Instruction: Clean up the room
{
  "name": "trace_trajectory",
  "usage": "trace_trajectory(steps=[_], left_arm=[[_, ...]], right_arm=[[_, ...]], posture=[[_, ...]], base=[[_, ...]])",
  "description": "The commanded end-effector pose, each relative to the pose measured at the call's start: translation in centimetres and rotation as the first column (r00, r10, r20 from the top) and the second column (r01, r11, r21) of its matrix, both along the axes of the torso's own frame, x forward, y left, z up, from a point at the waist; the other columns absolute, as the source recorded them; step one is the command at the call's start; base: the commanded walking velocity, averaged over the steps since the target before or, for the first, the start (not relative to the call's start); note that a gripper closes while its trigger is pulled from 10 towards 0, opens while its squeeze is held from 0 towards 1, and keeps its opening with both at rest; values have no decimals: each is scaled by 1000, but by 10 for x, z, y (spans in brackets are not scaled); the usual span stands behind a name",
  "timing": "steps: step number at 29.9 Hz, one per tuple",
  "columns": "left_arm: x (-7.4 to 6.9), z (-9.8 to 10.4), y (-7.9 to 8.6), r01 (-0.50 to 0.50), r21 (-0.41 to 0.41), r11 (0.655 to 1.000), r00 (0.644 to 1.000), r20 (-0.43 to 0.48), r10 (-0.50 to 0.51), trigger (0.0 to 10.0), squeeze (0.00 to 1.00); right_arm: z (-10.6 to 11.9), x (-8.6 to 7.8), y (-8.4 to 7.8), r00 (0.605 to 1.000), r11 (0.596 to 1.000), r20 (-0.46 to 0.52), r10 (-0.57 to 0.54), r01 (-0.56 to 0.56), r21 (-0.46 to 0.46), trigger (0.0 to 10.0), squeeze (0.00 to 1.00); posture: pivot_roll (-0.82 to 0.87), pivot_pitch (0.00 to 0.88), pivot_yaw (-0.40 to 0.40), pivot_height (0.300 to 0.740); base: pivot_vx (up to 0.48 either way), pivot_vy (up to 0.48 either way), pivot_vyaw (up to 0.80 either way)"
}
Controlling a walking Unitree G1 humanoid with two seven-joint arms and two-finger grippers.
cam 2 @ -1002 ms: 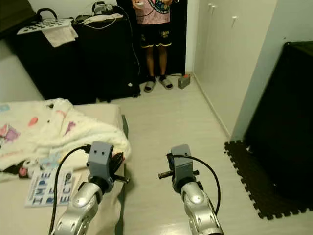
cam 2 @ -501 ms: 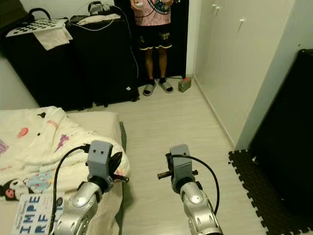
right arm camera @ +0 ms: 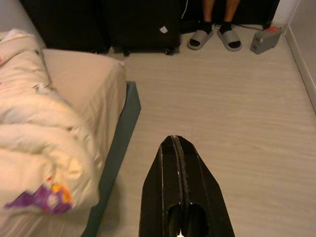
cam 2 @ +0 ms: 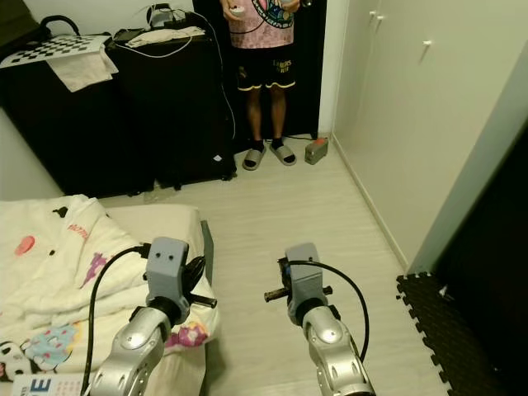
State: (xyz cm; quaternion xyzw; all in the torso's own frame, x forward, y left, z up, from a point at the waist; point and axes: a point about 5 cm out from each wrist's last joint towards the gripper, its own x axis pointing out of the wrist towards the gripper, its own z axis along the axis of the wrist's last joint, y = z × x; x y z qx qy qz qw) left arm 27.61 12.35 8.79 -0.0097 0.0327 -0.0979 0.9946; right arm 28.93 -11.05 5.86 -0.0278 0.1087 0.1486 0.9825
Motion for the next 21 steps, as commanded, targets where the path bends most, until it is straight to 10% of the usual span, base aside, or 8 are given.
trace_trajectory(steps=[1, 21], left_arm=[[-1, -2, -1, 7, 2, 1000, 1000, -13, -7, 10000, 0], [-2, -4, 1, -10, 31, 999, 1000, -3, 10, 10000, 0]], right_arm=[[-3, -1, -2, 1000, 1000, -15, -7, 7, 1, 10000, 0], [-3, -4, 6, 998, 998, -10, 68, -68, -17, 10000, 0]], posture=[[-74, 73, 61, 740], [-75, 57, 58, 740]], base=[[382, 0, 0], [129, 0, 0]])
